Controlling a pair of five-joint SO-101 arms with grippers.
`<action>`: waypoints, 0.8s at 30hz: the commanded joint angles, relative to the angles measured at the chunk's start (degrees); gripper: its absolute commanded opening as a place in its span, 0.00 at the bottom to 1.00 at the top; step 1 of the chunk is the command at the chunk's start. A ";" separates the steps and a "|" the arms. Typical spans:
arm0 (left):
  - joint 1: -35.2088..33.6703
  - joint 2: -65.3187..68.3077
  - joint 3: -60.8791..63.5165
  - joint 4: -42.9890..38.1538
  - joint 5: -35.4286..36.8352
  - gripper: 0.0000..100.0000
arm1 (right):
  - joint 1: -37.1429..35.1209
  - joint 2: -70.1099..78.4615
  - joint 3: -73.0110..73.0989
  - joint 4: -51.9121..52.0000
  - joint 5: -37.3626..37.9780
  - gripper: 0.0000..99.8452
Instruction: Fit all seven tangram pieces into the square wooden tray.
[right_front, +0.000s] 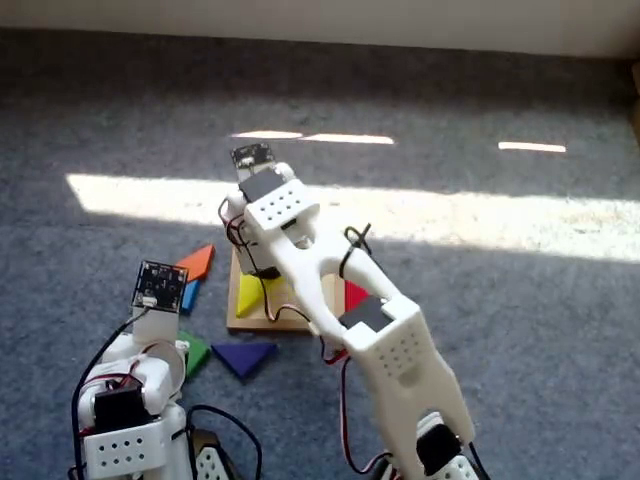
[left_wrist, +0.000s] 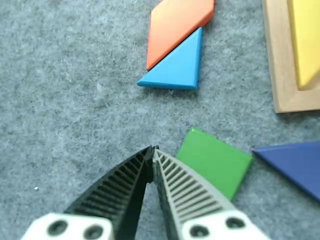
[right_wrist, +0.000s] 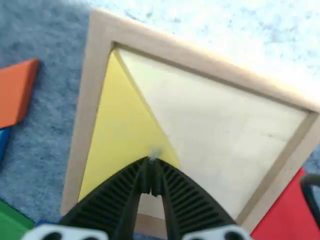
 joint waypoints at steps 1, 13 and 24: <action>-0.66 -1.27 1.19 0.35 0.35 0.01 | -1.01 0.84 -0.22 -3.74 0.44 0.01; -0.66 -1.27 1.19 0.35 0.35 0.01 | 0.22 -10.33 -14.11 15.25 0.79 0.01; -0.66 -1.27 1.19 0.35 0.35 0.01 | 8.04 -32.84 6.64 15.69 7.12 0.01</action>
